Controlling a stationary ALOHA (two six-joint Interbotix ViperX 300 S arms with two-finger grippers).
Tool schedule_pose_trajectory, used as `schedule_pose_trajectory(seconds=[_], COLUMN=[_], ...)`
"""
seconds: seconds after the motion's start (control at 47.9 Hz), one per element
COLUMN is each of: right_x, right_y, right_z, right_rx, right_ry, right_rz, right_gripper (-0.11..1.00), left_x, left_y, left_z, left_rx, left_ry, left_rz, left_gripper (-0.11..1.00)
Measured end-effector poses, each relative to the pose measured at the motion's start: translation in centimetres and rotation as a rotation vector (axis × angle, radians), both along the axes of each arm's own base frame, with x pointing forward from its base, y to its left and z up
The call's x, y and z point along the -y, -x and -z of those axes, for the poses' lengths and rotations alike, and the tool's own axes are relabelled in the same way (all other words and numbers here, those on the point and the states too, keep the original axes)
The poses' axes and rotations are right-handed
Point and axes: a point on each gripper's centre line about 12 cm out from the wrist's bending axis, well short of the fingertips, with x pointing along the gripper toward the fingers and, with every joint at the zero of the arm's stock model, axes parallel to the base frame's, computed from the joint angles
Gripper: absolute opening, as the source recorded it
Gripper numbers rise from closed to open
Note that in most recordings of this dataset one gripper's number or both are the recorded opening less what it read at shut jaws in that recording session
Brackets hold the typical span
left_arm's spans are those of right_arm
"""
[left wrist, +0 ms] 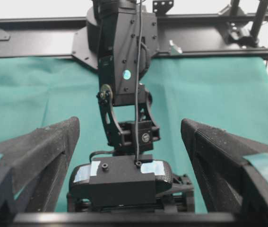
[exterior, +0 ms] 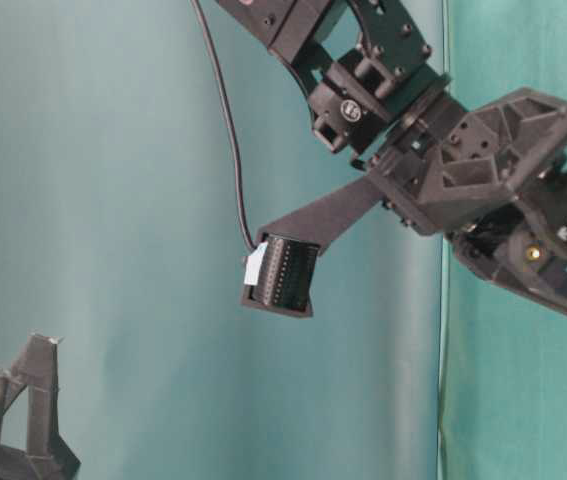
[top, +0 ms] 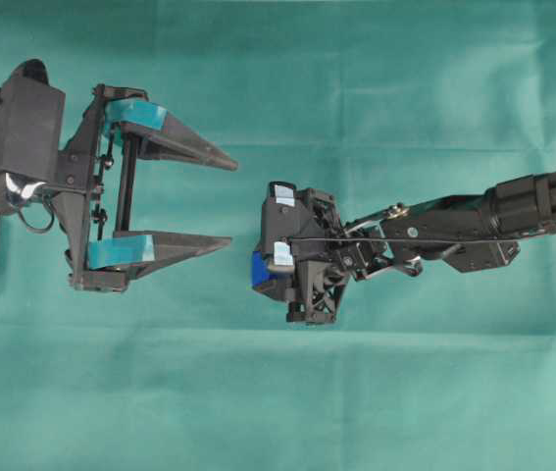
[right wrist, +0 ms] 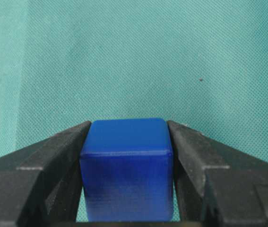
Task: Handover the blue block to the right arm after grasping it with the left arm, then place it in the designated position.
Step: 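Lower the cube, open the right gripper and lift away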
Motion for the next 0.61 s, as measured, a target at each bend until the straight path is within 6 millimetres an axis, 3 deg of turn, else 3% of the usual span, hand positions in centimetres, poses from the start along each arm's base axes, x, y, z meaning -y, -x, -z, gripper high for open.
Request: schedule_pose_trajectory(seconds=[0.417, 0.543, 0.605], right_x=[0.00, 0.03, 0.08], right_y=[0.00, 0.03, 0.08], right_z=[0.00, 0.04, 0.10], right_rx=[0.000, -0.004, -0.010], right_ry=[-0.001, 0.001, 0.005], right_rz=[0.001, 0.003, 0.004], right_gripper=[0.53, 0.83, 0.88], left_x=[0.00, 0.00, 0.00], left_y=[0.00, 0.00, 0.00], left_z=[-0.02, 0.00, 0.00], left_rx=[0.002, 0.000, 0.000], left_ry=[0.000, -0.002, 0.000], left_rz=[0.000, 0.000, 0.000], left_gripper=[0.99, 0.99, 0.99])
